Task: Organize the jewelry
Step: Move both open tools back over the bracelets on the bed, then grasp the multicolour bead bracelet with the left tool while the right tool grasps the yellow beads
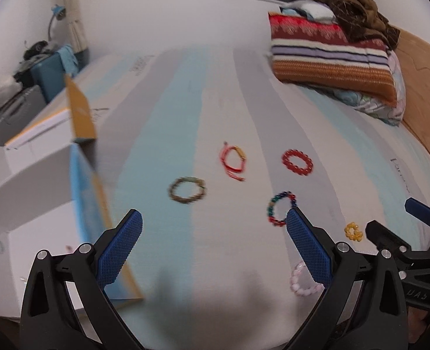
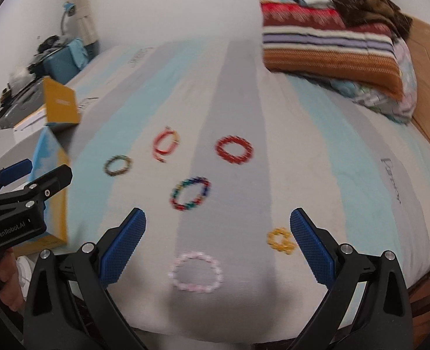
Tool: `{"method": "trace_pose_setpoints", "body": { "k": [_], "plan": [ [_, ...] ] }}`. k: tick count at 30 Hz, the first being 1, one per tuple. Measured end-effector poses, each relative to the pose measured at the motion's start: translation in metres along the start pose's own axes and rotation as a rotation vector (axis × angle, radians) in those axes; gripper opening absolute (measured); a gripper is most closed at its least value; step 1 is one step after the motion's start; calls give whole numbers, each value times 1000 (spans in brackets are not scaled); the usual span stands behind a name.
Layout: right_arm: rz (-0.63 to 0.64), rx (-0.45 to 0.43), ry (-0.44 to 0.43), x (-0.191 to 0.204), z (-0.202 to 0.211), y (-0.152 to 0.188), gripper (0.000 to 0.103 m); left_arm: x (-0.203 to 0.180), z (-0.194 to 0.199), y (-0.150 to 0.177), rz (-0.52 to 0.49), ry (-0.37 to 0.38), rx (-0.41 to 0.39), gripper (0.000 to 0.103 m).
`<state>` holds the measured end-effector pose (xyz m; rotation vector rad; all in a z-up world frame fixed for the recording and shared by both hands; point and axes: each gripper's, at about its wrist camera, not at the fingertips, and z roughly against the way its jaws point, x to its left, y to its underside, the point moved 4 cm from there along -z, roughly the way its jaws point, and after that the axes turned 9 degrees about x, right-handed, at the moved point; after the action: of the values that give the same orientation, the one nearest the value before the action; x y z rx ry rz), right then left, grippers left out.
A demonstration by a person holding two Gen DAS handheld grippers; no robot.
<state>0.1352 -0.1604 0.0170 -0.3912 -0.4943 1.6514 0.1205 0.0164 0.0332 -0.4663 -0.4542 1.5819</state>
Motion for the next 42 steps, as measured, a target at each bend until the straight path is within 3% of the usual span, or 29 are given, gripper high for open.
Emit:
{"method": "trace_pose_setpoints", "body": {
  "k": [11,20,24,34,39,42],
  "plan": [
    [-128,95,-1,-71,-70,13,95,-52,-85,-2,-61,8,103,97],
    [-173,190,-16,-90,-118,28,95,-62,-138,6,-71,20,160,97],
    [-183,209,-16,-92,-124,32,95,-64,-149,5,-75,0,160,97],
    [-178,252,-13,-93,-136,41,95,-77,-168,3,-74,46,209,97],
    [-185,284,1,-96,-145,44,95,-79,-176,2,-61,33,222,97],
    [-178,295,19,-96,-147,45,91,-78,-178,2,-50,37,226,95]
  ]
}}
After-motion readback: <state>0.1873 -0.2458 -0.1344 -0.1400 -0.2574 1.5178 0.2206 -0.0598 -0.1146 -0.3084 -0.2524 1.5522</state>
